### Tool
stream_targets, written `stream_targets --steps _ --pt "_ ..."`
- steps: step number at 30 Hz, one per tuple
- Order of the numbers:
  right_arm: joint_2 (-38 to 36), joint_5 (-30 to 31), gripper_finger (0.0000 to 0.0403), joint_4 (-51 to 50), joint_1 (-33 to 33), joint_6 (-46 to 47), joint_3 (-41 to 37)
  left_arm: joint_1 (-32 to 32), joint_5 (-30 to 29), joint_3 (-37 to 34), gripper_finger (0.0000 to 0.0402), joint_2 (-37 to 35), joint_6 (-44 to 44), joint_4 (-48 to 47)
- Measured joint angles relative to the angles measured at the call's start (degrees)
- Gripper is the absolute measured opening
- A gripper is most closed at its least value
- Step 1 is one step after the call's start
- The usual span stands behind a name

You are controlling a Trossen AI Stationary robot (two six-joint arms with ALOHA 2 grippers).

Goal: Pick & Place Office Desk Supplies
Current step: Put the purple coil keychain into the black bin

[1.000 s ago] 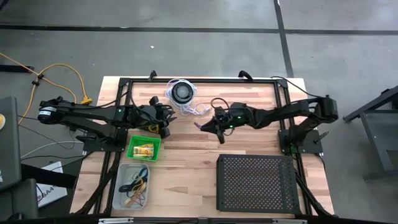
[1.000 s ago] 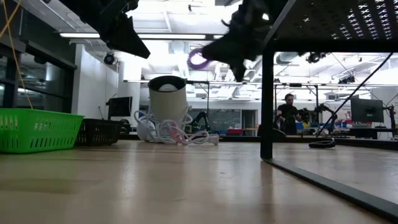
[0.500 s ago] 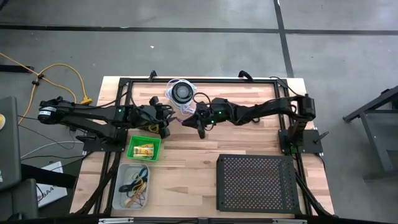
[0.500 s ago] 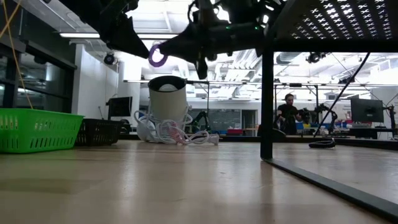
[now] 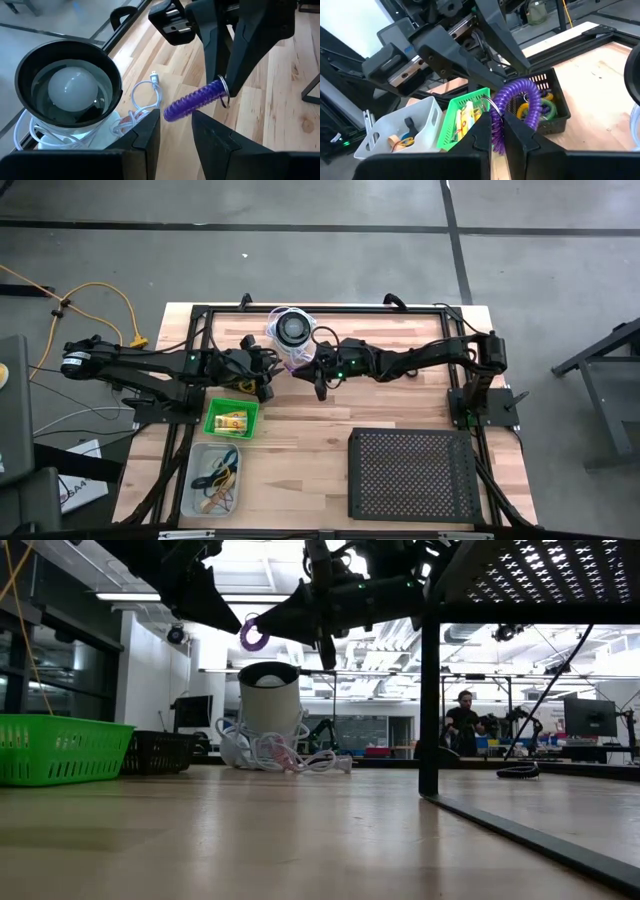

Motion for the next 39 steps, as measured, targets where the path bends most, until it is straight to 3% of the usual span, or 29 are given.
stream_targets --steps 13,30,39 --pt "0.0 -0.94 0.002 -0.18 1.29 -1.71 2.15 0.0 0.02 0.0 0.0106 0.0 0.0 -0.02" --pt "0.0 4.31 0.002 -6.3 2.81 -2.26 4.52 0.0 0.02 0.0 0.0106 0.0 0.0 0.02" --pt "1.77 1.26 0.002 -3.76 1.94 0.98 4.57 0.0 0.0 0.0 0.0106 0.0 0.0 0.06"
